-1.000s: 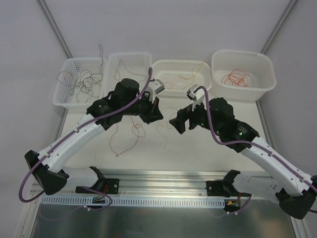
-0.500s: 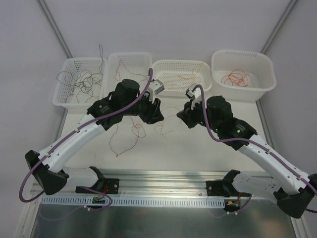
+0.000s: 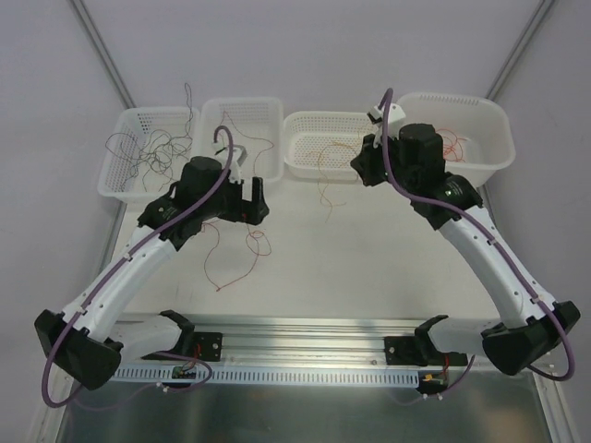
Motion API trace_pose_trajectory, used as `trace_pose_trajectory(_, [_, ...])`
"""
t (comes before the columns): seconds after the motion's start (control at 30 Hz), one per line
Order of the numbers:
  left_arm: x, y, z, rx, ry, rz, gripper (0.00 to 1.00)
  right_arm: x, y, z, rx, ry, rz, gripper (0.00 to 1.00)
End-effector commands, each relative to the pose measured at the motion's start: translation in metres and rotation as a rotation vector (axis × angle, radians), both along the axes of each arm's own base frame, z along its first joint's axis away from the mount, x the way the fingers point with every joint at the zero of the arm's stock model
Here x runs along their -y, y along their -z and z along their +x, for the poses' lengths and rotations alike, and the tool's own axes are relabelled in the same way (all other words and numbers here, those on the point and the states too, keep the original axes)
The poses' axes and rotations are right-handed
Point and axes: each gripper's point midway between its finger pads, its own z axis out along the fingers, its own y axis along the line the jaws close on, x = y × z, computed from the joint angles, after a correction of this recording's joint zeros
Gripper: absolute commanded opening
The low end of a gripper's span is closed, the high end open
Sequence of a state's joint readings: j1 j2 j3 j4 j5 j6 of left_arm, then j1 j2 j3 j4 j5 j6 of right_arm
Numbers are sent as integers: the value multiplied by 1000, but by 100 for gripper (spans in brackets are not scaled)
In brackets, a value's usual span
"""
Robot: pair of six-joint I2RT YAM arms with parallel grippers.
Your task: Untangle the cables
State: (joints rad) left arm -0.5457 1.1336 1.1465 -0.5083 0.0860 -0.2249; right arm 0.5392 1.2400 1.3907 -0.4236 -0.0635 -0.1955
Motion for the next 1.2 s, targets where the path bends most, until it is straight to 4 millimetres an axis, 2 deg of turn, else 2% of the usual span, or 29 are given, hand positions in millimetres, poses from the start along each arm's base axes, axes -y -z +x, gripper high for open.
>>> trace_pose_trajectory(0.0, [-46, 1, 5, 30, -178, -17, 99, 12, -33, 26, 55, 64, 22, 1])
trace_pose_trajectory(0.03, [-56, 7, 5, 33, -210, 3, 99, 15, -38, 36, 71, 75, 30, 1])
trace_pose_trajectory(0.07, [-69, 12, 7, 30, -242, 15, 99, 14, -32, 49, 60, 84, 23, 1])
trace_pose_trajectory(0.1, [-82, 24, 3, 26, -282, 43, 99, 15, -48, 57, 93, 97, 41, 1])
trace_pose_trajectory(0.23, [-127, 57, -4, 4, -427, 128, 99, 20, -67, 102, 137, 141, 67, 1])
trace_pose_trajectory(0.27, [-141, 62, -4, 9, -478, 164, 99, 21, -67, 111, 141, 149, 68, 1])
trace_pose_trajectory(0.3, [-148, 70, -8, 3, -497, 183, 99, 20, -55, 127, 122, 160, 59, 1])
trace_pose_trajectory(0.33, [-154, 75, -9, -1, -517, 200, 99, 24, -66, 138, 156, 177, 75, 1])
trace_pose_trajectory(0.37, [-159, 78, -10, 5, -528, 216, 99, 25, -62, 148, 157, 188, 74, 1])
trace_pose_trajectory(0.4, [-166, 84, -12, 3, -551, 240, 99, 24, -47, 164, 137, 198, 63, 1])
trace_pose_trajectory(0.43, [-168, 85, -12, 9, -562, 247, 99, 27, -52, 176, 154, 215, 68, 1])
trace_pose_trajectory(0.5, [-169, 92, -11, 5, -560, 255, 99, 31, -41, 196, 144, 238, 62, 1])
trace_pose_trajectory(0.53, [-168, 94, -10, 1, -557, 252, 99, 30, -16, 213, 109, 249, 43, 1])
trace_pose_trajectory(0.6, [-166, 99, -9, -15, -549, 252, 99, 28, -5, 232, 111, 270, 72, 1])
trace_pose_trajectory(0.63, [-165, 99, -8, -19, -546, 252, 99, 29, 17, 243, 77, 279, 71, 1])
trace_pose_trajectory(0.67, [-166, 100, -8, -22, -546, 261, 99, 29, 27, 251, 63, 284, 76, 3])
trace_pose_trajectory(0.73, [-168, 102, -7, -25, -555, 274, 99, 31, 43, 260, 33, 304, 95, 13])
trace_pose_trajectory(0.77, [-169, 103, -7, -28, -556, 280, 99, 31, 61, 265, -1, 309, 91, 19])
trace_pose_trajectory(0.8, [-169, 105, -6, -35, -556, 283, 99, 33, 68, 265, -30, 313, 97, 26])
trace_pose_trajectory(0.83, [-169, 105, -6, -38, -555, 281, 99, 40, 72, 266, -47, 321, 98, 45])
trace_pose_trajectory(0.87, [-169, 105, -6, -40, -558, 277, 99, 44, 69, 263, -52, 328, 98, 52])
trace_pose_trajectory(0.9, [-168, 104, -5, -39, -558, 274, 99, 53, 75, 257, -76, 343, 88, 61])
trace_pose_trajectory(0.97, [-169, 106, -6, -43, -563, 269, 99, 65, 72, 245, -76, 373, 70, 69])
trace_pose_trajectory(1.0, [-169, 106, -6, -45, -566, 266, 99, 72, 44, 230, -36, 381, 79, 76])
trace_pose_trajectory(1.03, [-169, 106, -6, -47, -573, 261, 99, 79, 55, 218, -57, 397, 42, 80])
trace_pose_trajectory(1.07, [-170, 107, -6, -50, -580, 258, 99, 83, 47, 206, -52, 403, 39, 85])
trace_pose_trajectory(1.1, [-171, 107, -5, -55, -591, 255, 99, 89, 29, 184, -47, 404, 39, 90])
trace_pose_trajectory(1.13, [-172, 108, -5, -62, -598, 250, 99, 92, 33, 167, -72, 404, 31, 97])
trace_pose_trajectory(1.17, [-172, 108, -5, -68, -611, 233, 99, 94, 34, 153, -92, 407, 31, 99])
